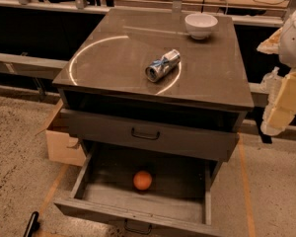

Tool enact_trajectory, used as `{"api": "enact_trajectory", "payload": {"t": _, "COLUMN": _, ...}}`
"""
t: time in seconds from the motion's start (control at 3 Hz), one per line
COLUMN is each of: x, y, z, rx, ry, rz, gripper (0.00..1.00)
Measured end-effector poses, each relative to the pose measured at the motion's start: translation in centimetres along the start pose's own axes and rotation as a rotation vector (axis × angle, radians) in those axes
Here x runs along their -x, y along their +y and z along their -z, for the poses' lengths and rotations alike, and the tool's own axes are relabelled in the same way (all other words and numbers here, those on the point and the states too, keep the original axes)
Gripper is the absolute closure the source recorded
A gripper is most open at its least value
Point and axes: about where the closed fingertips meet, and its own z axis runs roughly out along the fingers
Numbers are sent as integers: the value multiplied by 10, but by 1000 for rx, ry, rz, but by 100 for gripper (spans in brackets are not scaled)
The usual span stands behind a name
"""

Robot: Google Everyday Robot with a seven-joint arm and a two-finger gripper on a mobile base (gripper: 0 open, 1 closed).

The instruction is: Pick orange from middle drawer and place on counter

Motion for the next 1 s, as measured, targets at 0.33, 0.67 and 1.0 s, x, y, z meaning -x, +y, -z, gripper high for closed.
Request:
{"api": "enact_trajectory", "payload": {"t": 0.33, "x": 0, "y": 0, "z": 0, "rx": 0, "ry": 0, "rz": 0, "gripper": 0}}
{"api": "enact_trajectory", "payload": {"t": 0.67, "x": 0, "y": 0, "z": -1, "rx": 0, "ry": -21, "rz": -9, "gripper": 0}}
{"api": "enact_trajectory", "payload": {"t": 1.0, "x": 0, "y": 16, "z": -24, "rx": 21, "ry": -97, "rz": -22, "gripper": 0}}
